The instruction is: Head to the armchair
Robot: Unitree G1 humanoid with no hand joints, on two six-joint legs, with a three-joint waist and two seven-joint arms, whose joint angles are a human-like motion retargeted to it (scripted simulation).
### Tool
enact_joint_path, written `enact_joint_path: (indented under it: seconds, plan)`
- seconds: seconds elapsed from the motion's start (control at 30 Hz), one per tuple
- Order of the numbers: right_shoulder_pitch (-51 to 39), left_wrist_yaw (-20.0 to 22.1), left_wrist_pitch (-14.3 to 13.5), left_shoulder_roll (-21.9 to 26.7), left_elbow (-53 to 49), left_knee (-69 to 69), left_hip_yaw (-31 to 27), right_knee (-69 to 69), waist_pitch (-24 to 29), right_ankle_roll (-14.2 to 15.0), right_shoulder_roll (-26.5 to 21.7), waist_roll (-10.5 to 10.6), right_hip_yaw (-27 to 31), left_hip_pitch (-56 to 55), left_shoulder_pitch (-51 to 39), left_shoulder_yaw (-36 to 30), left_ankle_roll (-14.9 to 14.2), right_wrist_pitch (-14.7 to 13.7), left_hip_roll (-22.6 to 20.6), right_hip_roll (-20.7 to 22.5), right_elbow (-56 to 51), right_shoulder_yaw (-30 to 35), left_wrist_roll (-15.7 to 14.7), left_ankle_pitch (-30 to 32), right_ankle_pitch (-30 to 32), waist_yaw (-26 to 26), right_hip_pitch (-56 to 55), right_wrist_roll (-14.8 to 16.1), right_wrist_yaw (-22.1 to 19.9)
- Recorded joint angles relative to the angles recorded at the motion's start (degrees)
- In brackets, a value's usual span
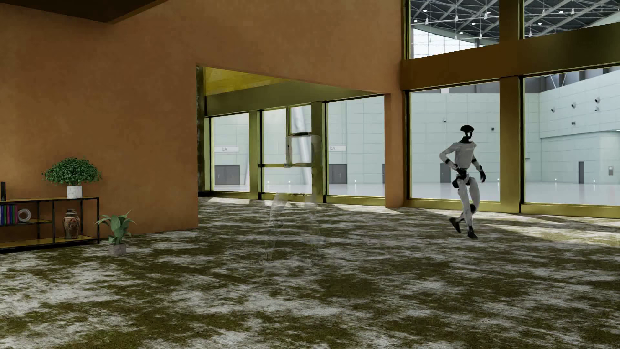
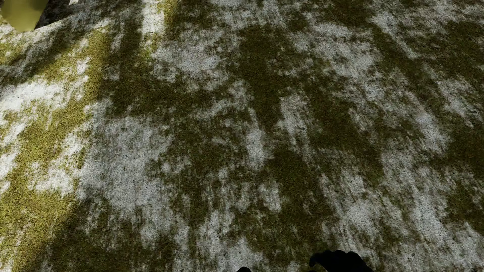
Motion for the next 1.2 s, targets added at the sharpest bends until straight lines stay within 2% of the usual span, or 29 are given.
enact_joint_path:
  seconds: [0.03,0.07,0.1,0.13,0.17,0.2,0.23,0.27,0.3,0.33,0.37,0.4,0.43,0.47,0.5,0.53,0.57,0.6,0.63,0.67,0.73,0.77,0.83,0.9,0.93,1.0,1.03,1.1,1.2]
  plan:
    - [-2.8,3.1,4.1,-0.3,1.2,10.6,-6.9,6.0,0.9,-0.1,-2.5,0.7,4.4,-4.0,-1.0,1.5,3.2,1.6,-3.7,1.0,0.9,0.0,4.0,0.0,-3.1,0.1,-0.8,-3.0,3.6]
    - [-9.0,9.2,8.9,-3.2,2.9,18.8,-10.2,9.8,1.9,-0.1,-5.1,1.3,8.4,-7.7,-1.8,2.1,7.5,-1.9,-3.0,2.5,3.0,1.0,8.2,-3.7,-5.4,0.2,-0.5,-16.5,7.7]
    - [-16.6,14.2,11.6,-7.7,4.4,23.7,-10.6,9.8,2.6,-0.1,-3.7,1.8,12.8,-11.8,-2.4,2.7,12.1,-8.1,2.7,5.4,4.2,3.2,7.9,-5.3,-5.9,0.7,1.4,-33.9,10.8]
    - [-22.5,14.4,10.7,-12.0,5.1,25.2,-9.8,8.2,3.0,-0.1,3.7,2.5,18.6,-15.4,-1.4,3.9,16.0,-11.9,8.3,8.8,5.2,5.3,3.0,-7.8,-5.4,1.8,3.7,-42.4,11.9]
    - [-25.4,10.2,6.7,-14.7,5.1,23.9,-8.7,5.7,3.1,0.0,13.7,3.0,24.9,-18.7,0.1,4.3,18.7,-13.0,10.2,11.6,6.2,6.3,-2.7,-9.9,-4.1,3.3,6.3,-39.3,10.4]
    - [-27.4,4.1,2.1,-15.7,4.5,20.3,-7.4,2.6,3.0,0.0,22.1,3.3,31.5,-21.5,1.5,3.9,18.1,-13.3,9.6,13.3,8.1,8.0,-5.8,-10.7,-2.5,4.8,9.0,-29.4,9.4]
    - [-28.4,-1.3,-1.8,-16.1,3.2,14.4,-6.2,0.3,2.8,0.0,28.0,3.3,37.3,-23.9,2.5,3.7,16.7,-13.5,8.0,14.0,9.7,11.0,-6.5,-10.7,-1.2,6.2,11.3,-16.8,8.6]
    - [-28.9,-6.2,-4.3,-16.3,1.4,5.6,-5.4,-1.3,2.6,0.2,31.0,3.0,42.3,-25.3,3.0,3.9,14.1,-14.0,6.0,13.9,10.5,14.7,-6.1,-11.1,-0.1,7.3,13.2,-5.7,7.9]
    - [-29.0,-9.6,-5.5,-16.5,-0.3,-6.2,-6.0,-1.3,2.5,0.6,31.5,2.5,46.6,-24.8,2.7,4.4,11.5,-14.1,3.0,13.1,10.3,18.1,-5.3,-12.4,0.4,8.2,14.3,1.8,7.6]
    - [-28.3,-11.5,-5.9,-16.6,-1.3,-20.0,-8.4,0.3,2.3,1.1,30.4,1.7,50.3,-22.1,1.4,5.3,8.4,-13.8,0.1,12.2,9.1,20.5,-4.2,-13.2,0.5,8.7,15.1,6.8,8.3]
    - [-26.9,-11.2,-5.3,-16.5,-1.1,-30.6,-9.2,4.0,2.3,1.2,28.2,1.0,53.0,-18.4,-0.4,6.3,7.7,-13.2,-1.0,11.6,7.9,21.4,-2.3,-14.2,0.6,8.9,15.4,9.7,8.6]
    - [-25.0,-8.9,-3.9,-16.3,0.2,-33.2,-9.2,12.4,2.7,1.4,25.3,0.1,54.8,-16.0,-2.3,6.9,4.8,-11.7,-1.9,11.8,7.1,20.6,0.7,-12.4,1.5,8.7,14.2,11.4,9.3]
    - [-22.7,-5.2,-1.5,-16.0,2.5,-28.9,-7.5,25.6,3.4,1.9,22.4,-0.9,54.5,-14.7,-4.3,6.5,4.6,-9.7,-2.1,12.1,7.4,18.0,5.4,-12.3,6.5,8.3,10.4,12.2,9.4]
    - [-20.3,-3.3,1.8,-15.2,6.1,-23.0,-3.4,41.2,4.2,10.0,20.0,-2.1,52.1,-13.7,-7.0,4.2,4.6,-6.0,-0.8,12.0,9.0,13.7,13.0,-16.7,14.4,7.7,4.3,10.7,8.6]
    - [-18.7,-3.8,3.3,-14.2,9.8,-19.0,0.0,54.3,5.0,20.7,17.9,-3.1,47.1,-11.6,-10.6,0.5,5.2,-0.7,0.5,8.9,10.9,9.0,21.5,-20.7,22.1,7.1,-2.5,-2.0,7.8]
    - [-17.3,-4.8,1.9,-14.4,12.3,-17.6,2.5,61.7,5.7,19.9,16.7,-3.7,42.9,-8.5,-14.4,-2.0,5.6,5.3,1.2,4.3,14.2,5.6,28.4,-23.6,21.1,6.1,-8.5,-28.0,10.4]
    - [-15.5,-4.6,0.9,-16.6,12.0,-19.0,4.9,64.4,6.0,16.7,19.6,-3.9,39.2,-4.3,-17.1,-2.0,5.9,7.2,1.4,0.2,19.2,0.9,30.3,-25.1,17.7,5.0,-13.6,-54.5,15.3]
    - [-14.3,-2.0,0.8,-20.7,9.3,-22.2,7.4,63.2,5.9,16.7,19.6,-3.9,36.3,0.4,-19.1,-1.1,6.1,12.9,1.4,-2.8,25.6,-4.0,27.7,-25.6,16.8,3.8,-17.8,-59.8,15.7]
    - [-12.0,2.2,-1.9,-22.2,5.4,-26.7,9.7,58.5,5.6,15.4,30.0,-3.5,34.1,5.0,-19.2,0.8,6.0,16.5,1.4,-4.1,26.2,-13.8,21.6,-25.3,17.2,2.7,-21.1,-61.3,14.0]
    - [-12.1,4.7,-3.5,-22.8,0.8,-30.6,11.8,51.3,5.2,15.2,39.5,-2.9,32.5,8.8,-19.9,1.2,5.9,17.9,1.6,-4.3,24.7,-24.5,13.3,-24.8,17.0,1.7,-23.9,-52.8,13.2]
    - [-12.3,7.8,-5.7,-20.2,-7.6,-35.3,15.0,29.8,4.2,15.2,43.3,-1.6,28.7,13.7,-22.9,-3.5,5.3,16.2,2.0,-4.7,23.4,-40.0,0.1,-24.4,16.5,-0.4,-26.4,-25.6,15.6]
    - [-11.9,8.4,-6.0,-17.8,-11.4,-37.1,16.2,15.3,3.8,16.3,41.1,-1.0,27.9,15.8,-24.9,-6.0,4.7,14.8,2.3,-3.9,25.4,-42.5,-3.7,-24.7,18.2,-1.4,-25.6,-18.2,16.8]
    - [-10.4,8.9,-5.8,-13.4,-17.8,-41.9,18.5,-8.4,3.4,14.1,35.2,0.0,26.5,21.3,-28.0,-9.7,3.3,10.7,2.3,-2.2,32.7,-42.9,-6.0,-25.0,22.0,-2.7,-22.0,-11.8,14.5]
    - [-11.3,9.6,-3.4,-12.2,-19.6,-39.8,19.5,-0.2,3.8,9.1,30.7,1.4,25.9,25.4,-28.1,-9.1,2.2,10.8,4.0,-0.5,43.4,-40.5,-6.2,-23.2,25.2,-3.5,-23.9,-14.3,10.9]
    - [-12.9,10.7,-0.7,-13.4,-18.0,-36.4,19.5,5.8,4.1,7.5,30.0,2.3,25.4,26.0,-26.7,-7.6,2.8,13.1,5.5,0.1,49.3,-39.7,-6.8,-19.0,24.1,-3.8,-24.8,-16.6,8.8]
    - [-15.4,11.3,5.2,-16.6,-7.4,-20.7,17.0,12.7,4.7,7.0,32.8,4.4,23.8,21.8,-25.8,-6.6,6.8,19.0,10.4,0.6,59.8,-38.8,-8.4,-5.9,16.8,-3.5,-22.7,-20.3,8.6]
    - [-16.6,10.1,9.3,-18.1,0.8,-9.2,14.5,13.2,4.8,7.2,34.4,5.5,23.5,16.7,-26.0,-6.1,12.2,19.4,13.7,1.8,63.0,-36.4,-9.2,0.3,13.7,-2.8,-19.9,-22.9,10.8]
    - [-20.8,8.6,13.9,-19.8,15.4,9.8,4.8,9.6,5.1,7.9,36.9,6.8,24.8,3.1,-24.5,-5.8,13.6,13.7,11.8,5.1,65.4,-29.0,-7.5,-3.9,10.0,-0.9,-11.5,-28.2,11.6]
    - [-29.7,10.2,13.9,-22.0,25.7,15.8,3.1,0.9,4.3,8.7,41.4,6.0,29.0,-13.9,-15.7,-2.0,12.5,6.9,10.3,7.5,62.9,-21.2,-6.9,-5.2,7.3,1.6,1.7,-29.0,2.3]
